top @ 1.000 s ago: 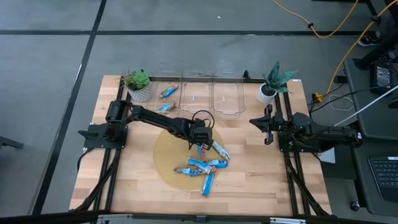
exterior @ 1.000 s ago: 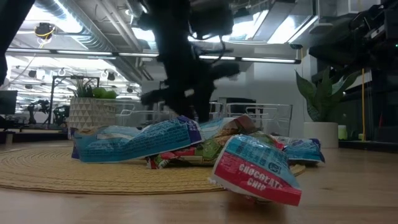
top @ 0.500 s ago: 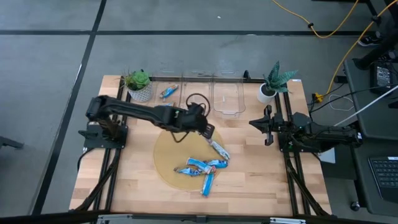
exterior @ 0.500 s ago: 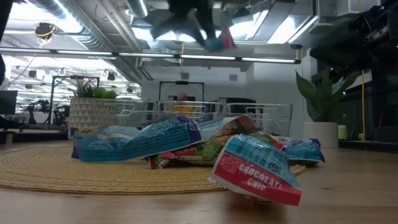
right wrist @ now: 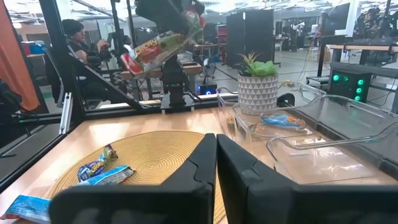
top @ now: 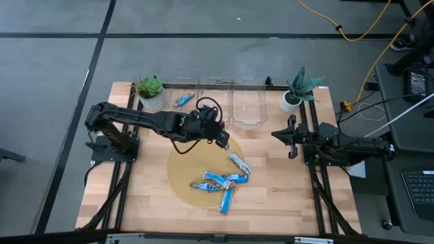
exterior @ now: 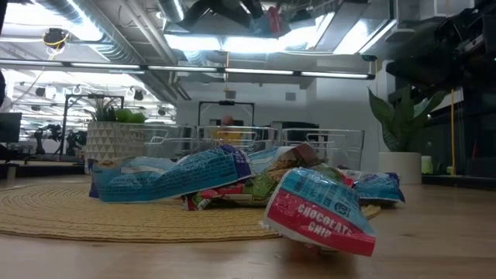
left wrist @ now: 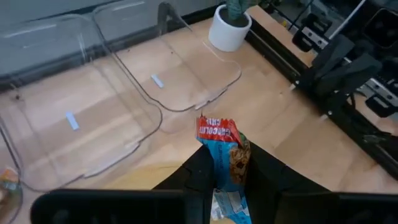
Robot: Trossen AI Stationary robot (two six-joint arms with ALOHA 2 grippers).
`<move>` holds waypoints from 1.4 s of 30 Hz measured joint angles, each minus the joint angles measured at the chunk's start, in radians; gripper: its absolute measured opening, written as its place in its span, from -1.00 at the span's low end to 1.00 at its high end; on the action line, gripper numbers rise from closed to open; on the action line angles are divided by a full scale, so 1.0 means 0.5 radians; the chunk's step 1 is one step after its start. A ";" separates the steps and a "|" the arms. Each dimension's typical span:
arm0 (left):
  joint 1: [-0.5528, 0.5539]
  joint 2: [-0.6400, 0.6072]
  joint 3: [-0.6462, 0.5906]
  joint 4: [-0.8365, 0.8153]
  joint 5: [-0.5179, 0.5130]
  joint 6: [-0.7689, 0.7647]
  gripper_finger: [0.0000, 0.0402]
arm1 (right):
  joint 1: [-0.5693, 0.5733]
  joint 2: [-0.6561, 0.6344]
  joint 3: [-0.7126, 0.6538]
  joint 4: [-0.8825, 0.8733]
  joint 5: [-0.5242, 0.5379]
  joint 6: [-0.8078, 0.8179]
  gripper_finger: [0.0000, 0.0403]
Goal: Pick and place Granola Bars by type
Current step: Put the red granola bar into the middle transparent bin
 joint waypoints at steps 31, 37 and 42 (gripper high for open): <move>1.177 -0.240 0.001 0.145 1.445 1.649 -0.71 | 0.001 0.000 0.000 -0.012 0.004 -0.001 -0.92; 1.331 -0.141 0.001 0.146 1.450 1.742 -0.71 | 0.000 0.000 -0.001 -0.012 0.004 0.027 -0.92; 1.444 0.052 0.001 0.136 1.465 1.836 -0.71 | 0.001 0.000 -0.001 -0.012 0.006 0.043 -0.92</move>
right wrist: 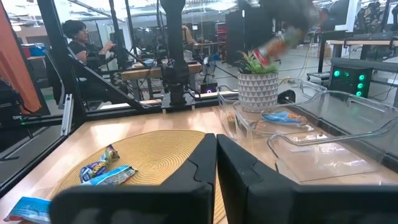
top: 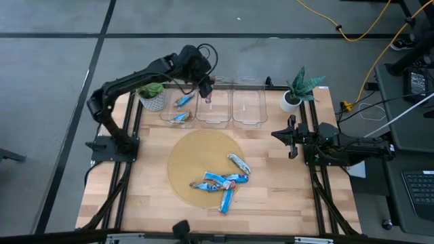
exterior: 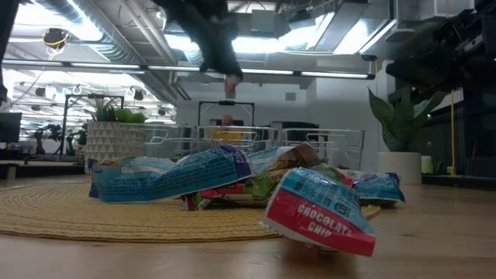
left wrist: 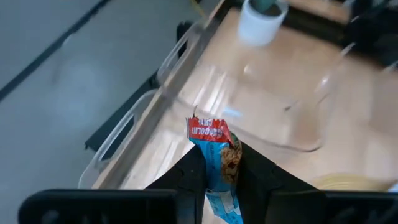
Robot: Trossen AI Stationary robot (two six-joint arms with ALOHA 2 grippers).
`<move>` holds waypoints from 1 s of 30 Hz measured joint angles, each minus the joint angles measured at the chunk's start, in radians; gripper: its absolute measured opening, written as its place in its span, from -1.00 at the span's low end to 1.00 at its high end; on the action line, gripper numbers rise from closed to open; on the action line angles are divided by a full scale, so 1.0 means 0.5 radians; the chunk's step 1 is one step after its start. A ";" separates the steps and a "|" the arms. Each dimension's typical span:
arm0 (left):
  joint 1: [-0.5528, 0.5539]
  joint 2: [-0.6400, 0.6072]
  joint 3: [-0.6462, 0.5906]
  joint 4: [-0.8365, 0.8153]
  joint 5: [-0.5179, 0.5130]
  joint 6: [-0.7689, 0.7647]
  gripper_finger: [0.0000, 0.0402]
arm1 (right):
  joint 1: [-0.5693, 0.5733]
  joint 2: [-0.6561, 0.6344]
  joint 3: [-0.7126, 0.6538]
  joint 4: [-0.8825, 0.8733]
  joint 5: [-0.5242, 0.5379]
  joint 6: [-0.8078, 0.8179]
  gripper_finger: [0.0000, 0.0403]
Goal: Pick and place Granola Bars by type
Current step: Put the red granola bar into the middle transparent bin
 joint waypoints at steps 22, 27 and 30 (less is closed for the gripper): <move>0.107 0.643 0.000 0.095 0.129 -0.055 -0.71 | -0.001 0.000 0.000 -0.001 0.109 -0.111 -0.92; 0.108 0.670 0.000 0.095 0.119 -0.071 -0.71 | 0.000 0.000 0.000 -0.001 0.110 -0.200 -0.92; 0.107 0.670 0.000 0.103 0.119 -0.079 -0.71 | -0.001 0.000 0.000 -0.001 0.109 -0.200 -0.92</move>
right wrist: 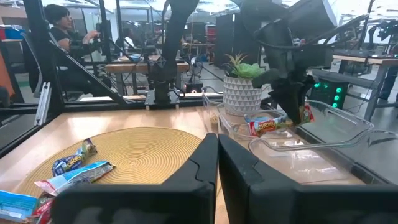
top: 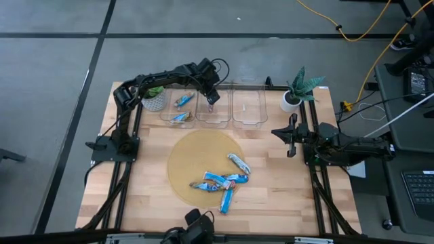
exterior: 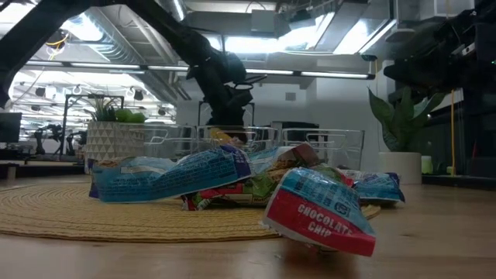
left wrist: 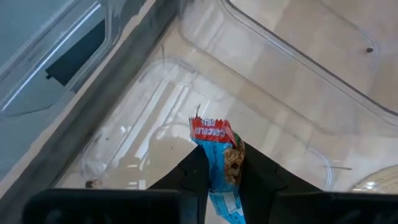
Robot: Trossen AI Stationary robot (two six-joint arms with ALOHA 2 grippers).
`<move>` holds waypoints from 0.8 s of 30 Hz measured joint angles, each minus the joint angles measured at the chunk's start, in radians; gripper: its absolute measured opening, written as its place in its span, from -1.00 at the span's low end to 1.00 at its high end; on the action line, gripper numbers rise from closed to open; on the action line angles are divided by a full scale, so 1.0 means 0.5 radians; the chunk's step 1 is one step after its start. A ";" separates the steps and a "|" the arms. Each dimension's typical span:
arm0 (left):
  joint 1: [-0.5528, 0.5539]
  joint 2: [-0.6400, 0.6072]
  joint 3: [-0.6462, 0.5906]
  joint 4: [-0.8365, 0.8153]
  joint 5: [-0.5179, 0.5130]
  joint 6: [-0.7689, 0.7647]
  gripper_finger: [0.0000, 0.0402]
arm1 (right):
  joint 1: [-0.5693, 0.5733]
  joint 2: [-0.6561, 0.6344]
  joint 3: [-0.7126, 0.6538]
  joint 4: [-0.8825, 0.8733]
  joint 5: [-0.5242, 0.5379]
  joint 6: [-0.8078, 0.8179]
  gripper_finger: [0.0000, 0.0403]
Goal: Pick and place Granola Bars by type
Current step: Put the red granola bar into the middle transparent bin
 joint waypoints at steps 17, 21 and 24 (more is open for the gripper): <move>0.000 -0.029 0.000 0.003 0.036 -0.006 -0.35 | 0.000 0.000 0.000 0.000 -0.002 -0.001 -0.92; -0.002 -0.137 0.000 0.005 0.045 -0.005 -0.26 | 0.001 0.000 0.000 0.000 -0.006 0.000 -0.92; -0.002 -0.233 0.000 0.003 0.035 0.000 -0.21 | 0.000 0.000 0.000 0.000 -0.006 0.002 -0.92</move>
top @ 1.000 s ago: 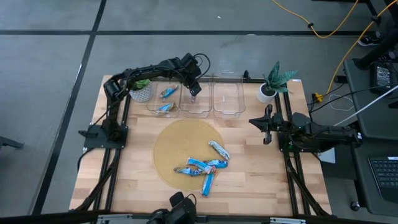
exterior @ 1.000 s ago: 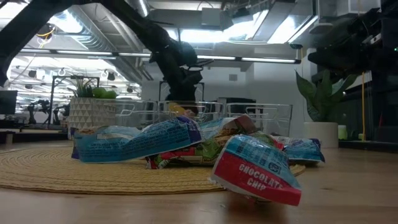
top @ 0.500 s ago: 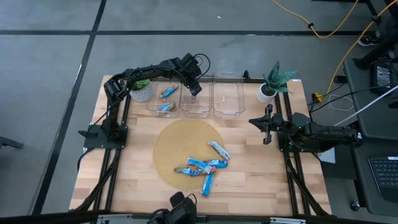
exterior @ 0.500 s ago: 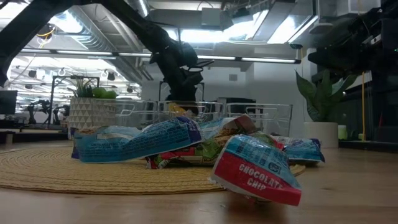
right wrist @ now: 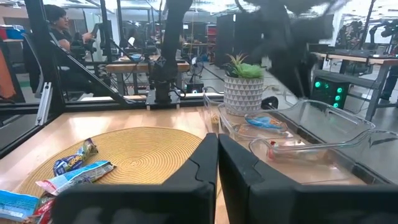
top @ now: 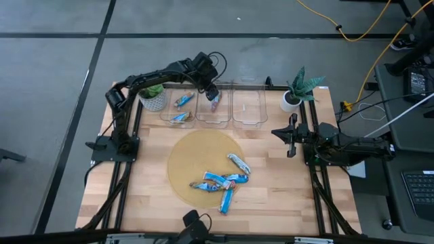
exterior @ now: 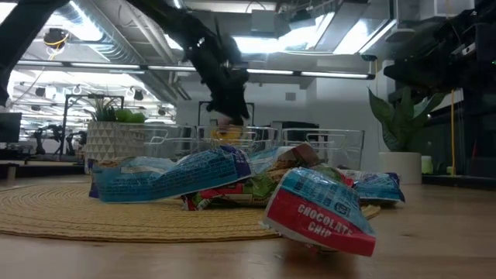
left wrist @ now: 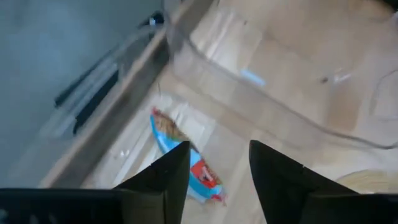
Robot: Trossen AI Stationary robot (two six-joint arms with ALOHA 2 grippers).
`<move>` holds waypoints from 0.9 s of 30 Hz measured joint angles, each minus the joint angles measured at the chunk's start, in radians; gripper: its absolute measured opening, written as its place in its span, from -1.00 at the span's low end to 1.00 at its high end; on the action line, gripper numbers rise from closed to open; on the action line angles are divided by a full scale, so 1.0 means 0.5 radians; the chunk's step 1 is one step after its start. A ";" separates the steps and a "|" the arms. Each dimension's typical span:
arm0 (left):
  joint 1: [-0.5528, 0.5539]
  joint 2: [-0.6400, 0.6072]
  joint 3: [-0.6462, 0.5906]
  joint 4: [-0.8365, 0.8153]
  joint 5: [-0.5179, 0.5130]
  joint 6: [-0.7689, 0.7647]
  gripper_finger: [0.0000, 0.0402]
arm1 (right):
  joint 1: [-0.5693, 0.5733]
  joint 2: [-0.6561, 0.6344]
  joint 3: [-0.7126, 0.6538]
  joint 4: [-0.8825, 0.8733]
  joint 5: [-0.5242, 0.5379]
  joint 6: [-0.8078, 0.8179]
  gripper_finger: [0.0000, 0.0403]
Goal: Pick and place Granola Bars by type
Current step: Put the red granola bar into the middle transparent bin, then put the blue granola bar into the right transparent bin
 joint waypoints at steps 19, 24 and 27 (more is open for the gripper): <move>-0.319 -0.921 0.000 -0.128 0.192 0.106 -0.19 | 0.000 0.000 0.000 -0.001 0.000 -0.002 -0.92; -0.501 -1.119 0.000 -0.297 0.197 0.141 -0.19 | 0.000 0.000 0.000 -0.002 0.000 -0.002 -0.92; -0.614 -1.191 0.000 -0.433 0.188 0.131 -0.18 | 0.000 0.000 0.000 -0.001 0.000 -0.002 -0.92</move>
